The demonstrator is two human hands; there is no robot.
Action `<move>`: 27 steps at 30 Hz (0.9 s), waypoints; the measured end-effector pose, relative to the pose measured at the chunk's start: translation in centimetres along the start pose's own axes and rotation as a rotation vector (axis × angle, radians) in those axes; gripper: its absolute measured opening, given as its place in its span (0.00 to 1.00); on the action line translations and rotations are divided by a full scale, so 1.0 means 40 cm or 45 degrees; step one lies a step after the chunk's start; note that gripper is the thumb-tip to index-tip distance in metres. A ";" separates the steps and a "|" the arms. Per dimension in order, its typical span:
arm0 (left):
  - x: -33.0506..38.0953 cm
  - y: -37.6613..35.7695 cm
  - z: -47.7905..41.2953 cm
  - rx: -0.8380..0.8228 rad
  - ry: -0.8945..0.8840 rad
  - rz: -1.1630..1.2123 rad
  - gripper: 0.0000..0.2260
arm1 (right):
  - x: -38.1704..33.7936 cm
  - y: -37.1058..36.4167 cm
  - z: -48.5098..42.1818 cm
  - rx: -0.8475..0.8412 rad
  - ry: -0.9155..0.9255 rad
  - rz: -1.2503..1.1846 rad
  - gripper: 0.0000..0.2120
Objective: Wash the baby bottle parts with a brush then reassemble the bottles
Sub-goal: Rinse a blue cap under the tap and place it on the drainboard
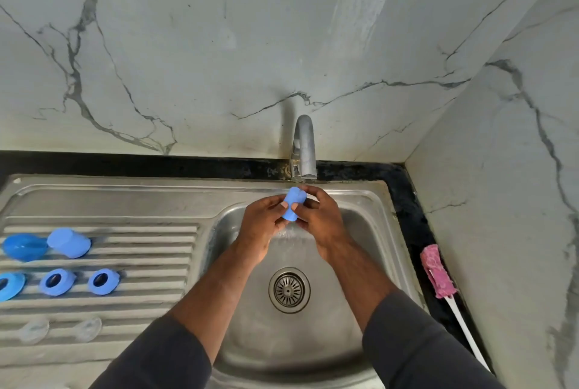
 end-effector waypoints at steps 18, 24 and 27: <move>0.011 -0.016 0.090 -0.198 0.006 -0.320 0.17 | 0.038 0.026 0.048 -0.133 -0.067 0.155 0.17; 0.006 -0.018 0.119 -0.179 0.011 -0.265 0.15 | 0.008 0.060 0.086 -0.110 0.112 0.305 0.24; -0.015 -0.010 0.152 -0.282 0.009 -0.414 0.20 | -0.001 0.062 0.120 -0.220 0.173 0.472 0.24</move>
Point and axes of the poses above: each hand's wrist, its own z-axis away from the middle knuckle, its own y-axis out of the back of the hand, x = y × z, the point moved 7 cm from there along -z, towards the middle knuckle, and after that the axes turned 9 degrees about y, right-handed, at the moved point
